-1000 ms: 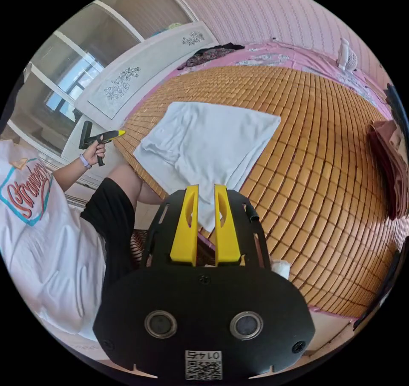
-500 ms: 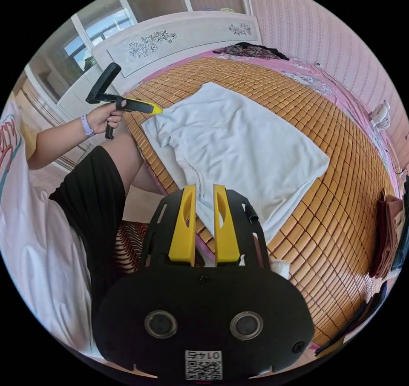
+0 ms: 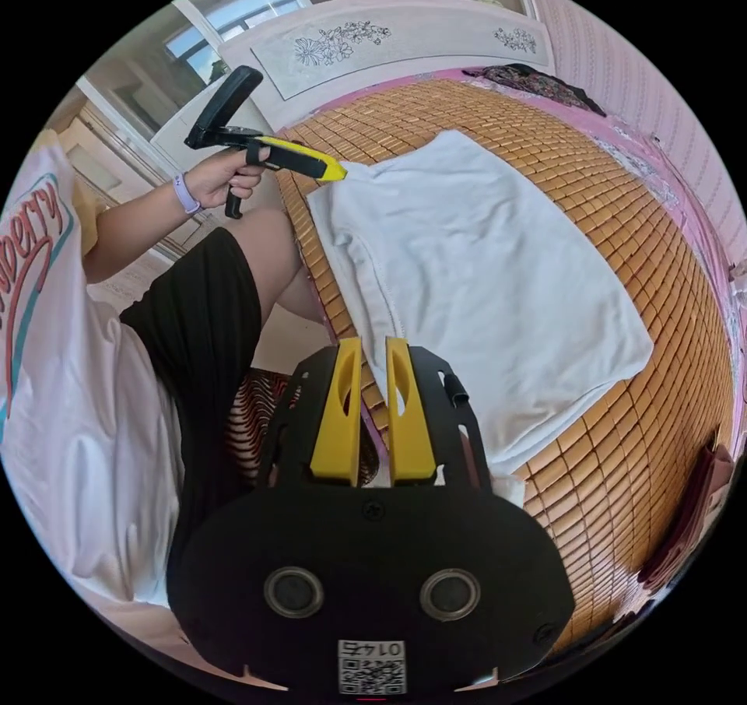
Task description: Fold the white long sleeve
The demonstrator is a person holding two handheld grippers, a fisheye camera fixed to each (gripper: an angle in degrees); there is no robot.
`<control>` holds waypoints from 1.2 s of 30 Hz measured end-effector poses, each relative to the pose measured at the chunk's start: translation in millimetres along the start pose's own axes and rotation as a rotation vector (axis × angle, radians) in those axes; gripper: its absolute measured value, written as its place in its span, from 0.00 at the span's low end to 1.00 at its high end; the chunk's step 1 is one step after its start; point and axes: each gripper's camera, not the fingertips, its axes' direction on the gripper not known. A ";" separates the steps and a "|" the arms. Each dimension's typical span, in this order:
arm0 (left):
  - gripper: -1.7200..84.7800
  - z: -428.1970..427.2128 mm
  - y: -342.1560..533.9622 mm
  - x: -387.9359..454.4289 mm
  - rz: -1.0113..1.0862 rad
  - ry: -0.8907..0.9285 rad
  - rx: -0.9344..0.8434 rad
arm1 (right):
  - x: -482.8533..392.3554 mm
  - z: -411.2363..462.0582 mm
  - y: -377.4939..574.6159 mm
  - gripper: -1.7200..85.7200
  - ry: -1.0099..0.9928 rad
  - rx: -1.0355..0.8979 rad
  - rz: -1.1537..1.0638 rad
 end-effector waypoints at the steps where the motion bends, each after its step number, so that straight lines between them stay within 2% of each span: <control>1: 0.06 13.5 -4.6 18.4 0.042 0.034 -0.026 | 8.7 -4.7 -21.0 0.06 0.006 0.038 0.008; 4: 0.05 55.4 -8.9 54.5 0.087 0.093 -0.093 | 39.7 4.7 -89.1 0.03 0.078 0.004 0.096; 8: 0.02 94.7 6.1 78.5 0.108 0.020 -0.197 | 71.4 38.6 -145.2 0.02 0.207 -0.102 0.111; 9: 0.02 93.8 9.3 80.8 0.108 0.028 -0.168 | 80.2 58.9 -156.6 0.02 0.201 -0.216 0.104; 13: 0.01 98.4 23.9 96.0 0.142 0.023 -0.157 | 95.0 60.3 -189.0 0.02 0.093 -0.344 0.059; 16: 0.01 100.9 28.0 108.0 0.165 0.002 -0.151 | 101.3 46.4 -214.8 0.02 0.169 -0.282 0.026; 18: 0.01 102.3 31.0 117.0 0.191 -0.022 -0.145 | 115.5 60.5 -224.0 0.02 0.228 -0.320 0.050; 20: 0.01 104.0 36.0 128.5 0.231 -0.051 -0.133 | 126.4 64.7 -231.4 0.02 0.164 -0.319 0.078; 22: 0.01 105.1 40.6 135.8 0.249 -0.066 -0.116 | 131.1 65.5 -247.0 0.02 0.146 -0.416 0.037; 24: 0.01 106.3 44.7 142.6 0.260 -0.080 -0.101 | 133.7 65.7 -254.9 0.02 0.198 -0.417 0.011; 30: 0.01 109.9 53.0 158.5 0.268 -0.073 -0.100 | 148.1 67.3 -265.5 0.02 0.092 -0.513 0.044; 33: 0.01 112.2 55.5 163.1 0.258 -0.055 -0.095 | 154.2 80.3 -257.8 0.02 0.201 -0.503 0.050; 36: 0.01 114.0 57.5 168.5 0.244 -0.045 -0.095 | 168.6 87.2 -246.4 0.02 0.149 -0.504 0.102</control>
